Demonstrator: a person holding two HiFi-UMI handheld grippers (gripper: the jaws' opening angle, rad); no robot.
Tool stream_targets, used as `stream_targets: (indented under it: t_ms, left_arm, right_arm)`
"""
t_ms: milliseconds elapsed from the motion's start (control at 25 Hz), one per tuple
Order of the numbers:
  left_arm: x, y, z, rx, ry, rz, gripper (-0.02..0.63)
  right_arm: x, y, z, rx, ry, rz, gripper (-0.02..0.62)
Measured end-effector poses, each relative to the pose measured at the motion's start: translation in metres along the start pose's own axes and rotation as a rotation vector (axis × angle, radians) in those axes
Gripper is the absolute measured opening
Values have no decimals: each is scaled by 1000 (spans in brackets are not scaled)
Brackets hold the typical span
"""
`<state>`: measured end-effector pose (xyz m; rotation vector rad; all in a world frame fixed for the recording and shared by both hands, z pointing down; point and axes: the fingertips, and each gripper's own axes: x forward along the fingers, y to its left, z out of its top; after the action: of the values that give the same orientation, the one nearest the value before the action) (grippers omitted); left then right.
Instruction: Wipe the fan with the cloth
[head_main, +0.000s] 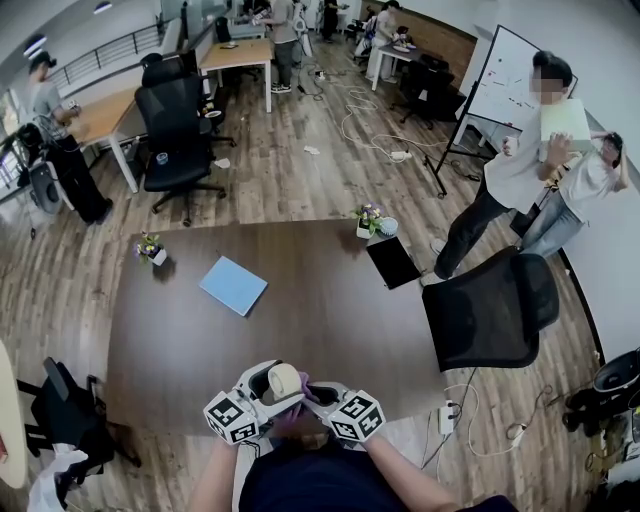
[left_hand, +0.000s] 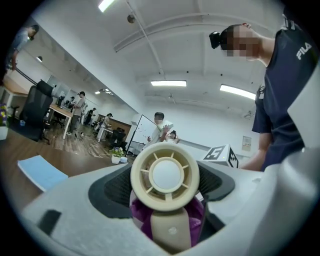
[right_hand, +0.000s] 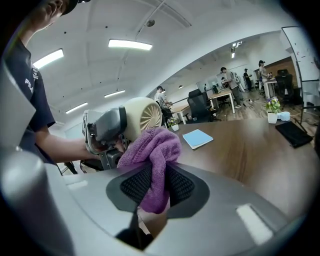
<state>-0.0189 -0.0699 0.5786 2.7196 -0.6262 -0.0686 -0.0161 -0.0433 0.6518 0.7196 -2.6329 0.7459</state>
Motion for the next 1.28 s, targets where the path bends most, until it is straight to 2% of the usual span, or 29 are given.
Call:
stream_targets:
  t_ms: [440,840,1280]
  left_arm:
    - [-1,13,18,-58,-76,18,379]
    - [0,26,18,-89,-93,26,379]
    - [3,11,25,-93,-95,-53,379]
  right_arm:
    - [8,1,-5,19,26,31,94]
    - [19,5,-16,48,56,68,94]
    - [25,0,-18,83,61,59,94]
